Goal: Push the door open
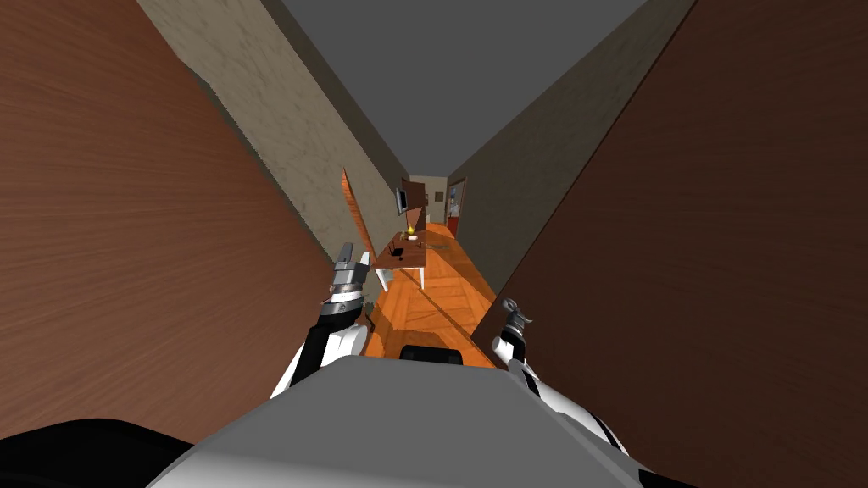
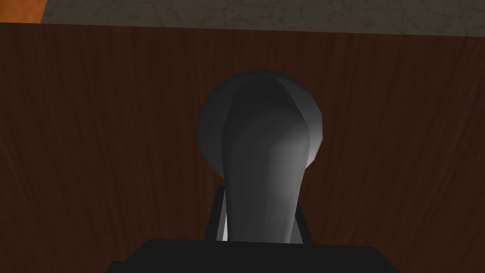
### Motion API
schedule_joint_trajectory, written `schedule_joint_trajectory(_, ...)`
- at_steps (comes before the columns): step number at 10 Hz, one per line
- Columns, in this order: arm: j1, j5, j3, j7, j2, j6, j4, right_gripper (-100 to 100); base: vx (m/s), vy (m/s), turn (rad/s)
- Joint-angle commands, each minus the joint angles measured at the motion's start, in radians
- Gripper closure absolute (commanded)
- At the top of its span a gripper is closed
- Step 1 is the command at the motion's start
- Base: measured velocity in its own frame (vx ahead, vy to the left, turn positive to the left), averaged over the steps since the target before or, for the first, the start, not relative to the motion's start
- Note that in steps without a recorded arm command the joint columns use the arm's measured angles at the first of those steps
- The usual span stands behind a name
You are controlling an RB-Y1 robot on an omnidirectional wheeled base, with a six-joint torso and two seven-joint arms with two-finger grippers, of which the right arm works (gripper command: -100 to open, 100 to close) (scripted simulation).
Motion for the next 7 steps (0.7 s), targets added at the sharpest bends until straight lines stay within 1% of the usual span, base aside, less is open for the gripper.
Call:
schedule_joint_trajectory(1,0.018,-0.008,-0.013,0.011,0.000,0.011,-0.043,100,0.112,-0.010,-0.024)
schedule_joint_trajectory(2,0.018,-0.008,-0.013,0.011,0.000,0.011,-0.043,100,0.037,-0.001,0.001)
schedule_joint_trajectory(3,0.020,-0.020,-0.031,0.018,-0.005,0.009,-0.040,100,0.139,-0.006,-0.036)
schedule_joint_trajectory(7,0.025,-0.042,-0.063,0.031,-0.014,0.005,-0.035,100,0.204,-0.002,-0.058)
